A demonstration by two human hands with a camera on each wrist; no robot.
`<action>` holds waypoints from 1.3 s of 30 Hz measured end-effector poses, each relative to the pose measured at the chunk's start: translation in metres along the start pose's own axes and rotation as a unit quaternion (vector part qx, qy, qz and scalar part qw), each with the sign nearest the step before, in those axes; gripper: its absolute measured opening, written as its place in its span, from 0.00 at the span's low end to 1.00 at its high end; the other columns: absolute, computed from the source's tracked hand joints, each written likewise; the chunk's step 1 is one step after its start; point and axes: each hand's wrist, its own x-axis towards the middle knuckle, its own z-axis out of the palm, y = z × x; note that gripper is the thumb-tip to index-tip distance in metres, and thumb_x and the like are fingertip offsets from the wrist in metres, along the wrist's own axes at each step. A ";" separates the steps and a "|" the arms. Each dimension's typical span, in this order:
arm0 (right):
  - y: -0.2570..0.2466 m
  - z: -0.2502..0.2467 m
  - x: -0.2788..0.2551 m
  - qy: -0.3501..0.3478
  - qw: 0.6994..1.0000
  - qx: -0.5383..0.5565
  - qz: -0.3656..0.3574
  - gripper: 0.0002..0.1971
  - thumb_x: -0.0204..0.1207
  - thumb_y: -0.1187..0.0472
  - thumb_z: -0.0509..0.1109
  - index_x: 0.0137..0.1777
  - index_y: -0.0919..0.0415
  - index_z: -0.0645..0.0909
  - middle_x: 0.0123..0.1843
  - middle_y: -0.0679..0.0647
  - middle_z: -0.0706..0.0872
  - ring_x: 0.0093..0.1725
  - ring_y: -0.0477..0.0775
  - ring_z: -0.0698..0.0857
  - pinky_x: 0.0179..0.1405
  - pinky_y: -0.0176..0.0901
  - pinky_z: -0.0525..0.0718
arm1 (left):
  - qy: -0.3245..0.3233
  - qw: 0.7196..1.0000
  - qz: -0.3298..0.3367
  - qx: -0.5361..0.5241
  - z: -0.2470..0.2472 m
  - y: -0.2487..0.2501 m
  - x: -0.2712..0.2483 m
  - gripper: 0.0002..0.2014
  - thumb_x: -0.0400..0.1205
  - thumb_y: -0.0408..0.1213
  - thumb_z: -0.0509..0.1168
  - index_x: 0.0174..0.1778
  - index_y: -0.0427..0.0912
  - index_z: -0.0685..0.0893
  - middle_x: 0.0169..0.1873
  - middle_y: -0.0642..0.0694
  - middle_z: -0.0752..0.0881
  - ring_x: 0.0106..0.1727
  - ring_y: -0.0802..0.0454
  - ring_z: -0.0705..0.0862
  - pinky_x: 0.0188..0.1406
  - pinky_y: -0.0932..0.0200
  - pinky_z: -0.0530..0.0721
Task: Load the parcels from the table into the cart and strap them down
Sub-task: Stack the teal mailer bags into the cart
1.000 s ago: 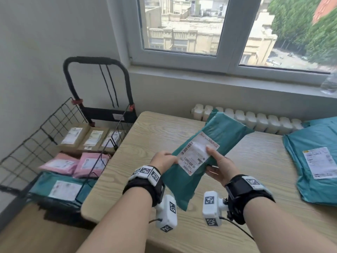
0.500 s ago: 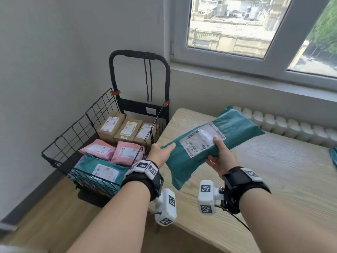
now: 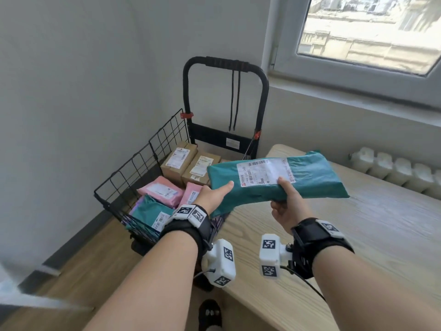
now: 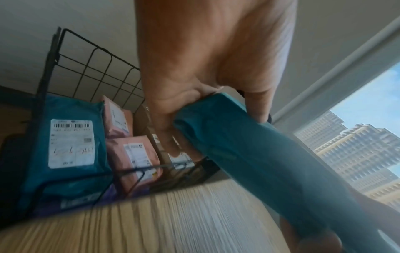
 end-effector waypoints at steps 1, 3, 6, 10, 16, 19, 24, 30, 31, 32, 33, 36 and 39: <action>0.000 0.008 0.009 -0.006 1.000 -0.002 0.005 0.30 0.71 0.45 0.76 0.70 0.59 0.76 0.40 0.51 0.80 0.30 0.47 0.75 0.31 0.40 0.72 | 0.014 1.000 0.001 0.000 -0.006 0.004 0.011 0.40 0.69 0.61 0.74 0.69 0.38 0.73 0.60 0.41 0.84 0.57 0.41 0.86 0.62 0.44 0.85; -0.001 0.025 0.025 -0.016 1.000 -0.005 0.015 0.30 0.72 0.46 0.76 0.71 0.58 0.76 0.41 0.50 0.80 0.32 0.47 0.75 0.31 0.39 0.71 | 0.027 1.000 -0.011 -0.007 -0.017 0.008 0.045 0.44 0.66 0.68 0.72 0.69 0.40 0.76 0.61 0.42 0.85 0.57 0.42 0.87 0.63 0.44 0.84; -0.003 0.047 0.051 -0.025 0.999 -0.003 0.021 0.28 0.73 0.48 0.75 0.71 0.57 0.76 0.44 0.49 0.81 0.34 0.48 0.76 0.30 0.38 0.71 | 0.058 0.998 -0.035 0.012 -0.028 0.014 0.095 0.54 0.52 0.79 0.70 0.67 0.45 0.78 0.60 0.43 0.85 0.58 0.42 0.86 0.62 0.42 0.83; -0.006 0.065 0.084 -0.021 0.999 0.015 0.028 0.25 0.74 0.50 0.75 0.70 0.55 0.78 0.48 0.49 0.83 0.35 0.47 0.76 0.31 0.37 0.71 | 0.051 0.998 -0.037 0.027 -0.032 0.043 0.106 0.40 0.67 0.66 0.72 0.66 0.40 0.72 0.59 0.42 0.83 0.58 0.40 0.85 0.62 0.42 0.84; -0.012 0.084 0.120 0.031 0.998 0.052 0.013 0.25 0.74 0.48 0.75 0.68 0.54 0.77 0.62 0.54 0.86 0.50 0.52 0.86 0.40 0.44 0.81 | 0.016 0.999 -0.051 -0.004 -0.033 0.062 0.156 0.34 0.70 0.56 0.76 0.63 0.40 0.71 0.56 0.38 0.83 0.54 0.36 0.86 0.51 0.37 0.88; -0.022 0.090 0.138 0.094 0.988 0.119 -0.013 0.30 0.70 0.46 0.78 0.69 0.57 0.75 0.62 0.56 0.86 0.56 0.56 0.86 0.38 0.46 0.86 | 0.017 0.998 -0.052 -0.025 -0.047 0.065 0.182 0.38 0.66 0.56 0.76 0.67 0.38 0.75 0.57 0.36 0.85 0.53 0.34 0.87 0.36 0.45 0.89; -0.031 0.093 0.158 0.236 0.960 0.144 -0.051 0.38 0.66 0.48 0.81 0.73 0.59 0.71 0.68 0.57 0.80 0.62 0.60 0.84 0.40 0.51 0.89 | 0.065 0.995 -0.078 0.013 -0.095 0.023 0.261 0.50 0.49 0.65 0.77 0.67 0.44 0.80 0.56 0.41 0.88 0.55 0.37 0.88 0.61 0.35 0.84; -0.023 0.114 0.162 0.140 0.989 0.036 -0.045 0.15 0.74 0.57 0.75 0.59 0.58 0.82 0.59 0.56 0.85 0.58 0.57 0.85 0.41 0.47 0.86 | 0.113 0.990 -0.076 0.041 -0.122 0.058 0.234 0.31 0.70 0.54 0.71 0.64 0.38 0.82 0.57 0.36 0.87 0.56 0.36 0.86 0.64 0.39 0.82; -0.021 0.118 0.161 0.128 0.991 0.009 -0.039 0.10 0.75 0.60 0.74 0.55 0.58 0.83 0.56 0.57 0.85 0.55 0.57 0.85 0.40 0.47 0.86 | 0.122 0.989 -0.075 0.044 -0.126 0.063 0.230 0.25 0.76 0.47 0.68 0.64 0.35 0.81 0.58 0.36 0.86 0.57 0.36 0.85 0.64 0.41 0.81; -0.018 0.122 0.159 0.121 0.992 -0.020 -0.032 0.06 0.75 0.62 0.73 0.51 0.59 0.82 0.53 0.57 0.85 0.52 0.58 0.86 0.41 0.48 0.86 | 0.137 0.986 -0.076 0.054 -0.133 0.064 0.233 0.22 0.78 0.43 0.66 0.64 0.34 0.80 0.58 0.36 0.85 0.56 0.37 0.84 0.62 0.44 0.81; -0.014 0.125 0.159 0.119 0.991 -0.052 -0.025 0.04 0.74 0.63 0.73 0.47 0.59 0.81 0.50 0.58 0.85 0.50 0.58 0.85 0.42 0.50 0.87 | 0.151 0.983 -0.079 0.073 -0.140 0.064 0.234 0.21 0.79 0.42 0.65 0.64 0.33 0.80 0.57 0.36 0.84 0.54 0.38 0.83 0.57 0.48 0.81; 0.000 0.140 0.161 0.138 0.975 -0.174 -0.019 0.12 0.63 0.56 0.74 0.42 0.61 0.78 0.46 0.60 0.84 0.45 0.60 0.85 0.49 0.59 0.87 | 0.164 0.978 -0.071 0.103 -0.161 0.060 0.246 0.22 0.76 0.41 0.63 0.63 0.32 0.79 0.56 0.35 0.84 0.49 0.38 0.82 0.46 0.53 0.76; 0.012 0.163 0.160 0.131 0.927 -0.352 -0.017 0.22 0.54 0.47 0.70 0.43 0.62 0.79 0.45 0.59 0.84 0.44 0.59 0.84 0.43 0.52 0.82 | 0.167 0.976 -0.078 0.117 -0.184 0.052 0.258 0.20 0.76 0.39 0.63 0.62 0.32 0.77 0.53 0.36 0.83 0.42 0.41 0.81 0.39 0.56 0.75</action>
